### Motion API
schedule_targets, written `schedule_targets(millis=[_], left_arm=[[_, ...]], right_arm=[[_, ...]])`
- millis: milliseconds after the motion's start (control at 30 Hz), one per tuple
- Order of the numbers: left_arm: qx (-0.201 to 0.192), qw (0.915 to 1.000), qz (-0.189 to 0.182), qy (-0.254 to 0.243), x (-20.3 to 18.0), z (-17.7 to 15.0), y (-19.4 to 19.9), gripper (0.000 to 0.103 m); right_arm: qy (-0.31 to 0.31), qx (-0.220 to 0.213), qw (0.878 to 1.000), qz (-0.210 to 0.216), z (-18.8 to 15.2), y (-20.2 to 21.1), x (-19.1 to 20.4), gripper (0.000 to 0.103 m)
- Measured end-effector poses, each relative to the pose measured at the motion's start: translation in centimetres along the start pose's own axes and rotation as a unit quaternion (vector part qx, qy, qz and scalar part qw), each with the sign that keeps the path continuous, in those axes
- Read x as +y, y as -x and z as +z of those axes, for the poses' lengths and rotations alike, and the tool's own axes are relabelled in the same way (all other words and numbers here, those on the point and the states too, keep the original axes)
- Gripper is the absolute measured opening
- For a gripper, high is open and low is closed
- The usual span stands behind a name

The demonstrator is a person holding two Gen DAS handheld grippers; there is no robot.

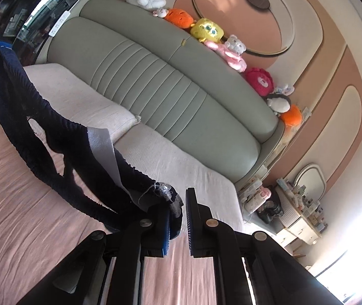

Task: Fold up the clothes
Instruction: 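Lower the held navy shorts flat onto the bed with both tools, legs stacked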

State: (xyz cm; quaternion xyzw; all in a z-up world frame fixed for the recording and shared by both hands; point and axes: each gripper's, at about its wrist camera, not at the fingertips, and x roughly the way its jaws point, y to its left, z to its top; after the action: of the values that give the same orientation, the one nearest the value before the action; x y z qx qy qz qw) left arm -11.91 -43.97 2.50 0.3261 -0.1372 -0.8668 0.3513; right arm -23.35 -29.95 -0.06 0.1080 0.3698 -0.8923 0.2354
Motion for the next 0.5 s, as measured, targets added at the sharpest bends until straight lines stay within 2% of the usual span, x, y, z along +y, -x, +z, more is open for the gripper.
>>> schedule_targets(millis=[133, 267, 433, 500], left_arm=[[0.062, 0.9973, -0.039, -0.005, -2.5, -5.9, -0.4, 0.013], [0.107, 0.9916, -0.071, -0.019, -4.8, -10.6, 0.3, 0.013], [0.113, 0.9886, -0.084, -0.054, -6.5, -13.6, 1.8, 0.013], [0.12, 0.9875, -0.089, -0.052, -6.7, -14.7, 2.1, 0.013]], right_arm=[[-0.016, 0.062, 0.997, 0.049, -5.0, 0.3, 3.2, 0.008], [-0.009, 0.1, 0.992, 0.072, -9.6, 1.9, 6.3, 0.008], [-0.005, 0.139, 0.986, 0.092, -14.4, 3.8, 9.0, 0.008], [-0.002, 0.152, 0.983, 0.099, -15.9, 4.4, 9.8, 0.008]])
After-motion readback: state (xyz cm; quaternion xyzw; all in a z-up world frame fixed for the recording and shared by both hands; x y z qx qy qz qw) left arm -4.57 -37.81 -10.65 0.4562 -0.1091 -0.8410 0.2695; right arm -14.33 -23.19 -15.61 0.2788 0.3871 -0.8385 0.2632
